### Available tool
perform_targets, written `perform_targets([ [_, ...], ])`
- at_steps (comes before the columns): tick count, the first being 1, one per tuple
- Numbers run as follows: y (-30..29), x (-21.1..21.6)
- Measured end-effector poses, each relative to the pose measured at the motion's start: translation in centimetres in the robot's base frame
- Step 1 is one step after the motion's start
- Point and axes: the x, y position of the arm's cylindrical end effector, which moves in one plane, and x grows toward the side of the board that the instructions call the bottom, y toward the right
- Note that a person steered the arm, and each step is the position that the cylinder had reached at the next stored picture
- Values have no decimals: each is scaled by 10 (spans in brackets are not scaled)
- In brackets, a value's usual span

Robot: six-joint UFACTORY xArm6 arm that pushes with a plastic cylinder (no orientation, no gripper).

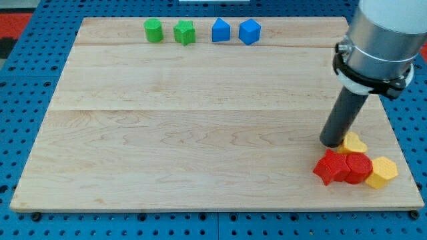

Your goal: Place the arm to the top left

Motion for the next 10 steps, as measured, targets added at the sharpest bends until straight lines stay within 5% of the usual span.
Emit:
perform_targets([
  [7, -91, 19],
  [10, -72, 15],
])
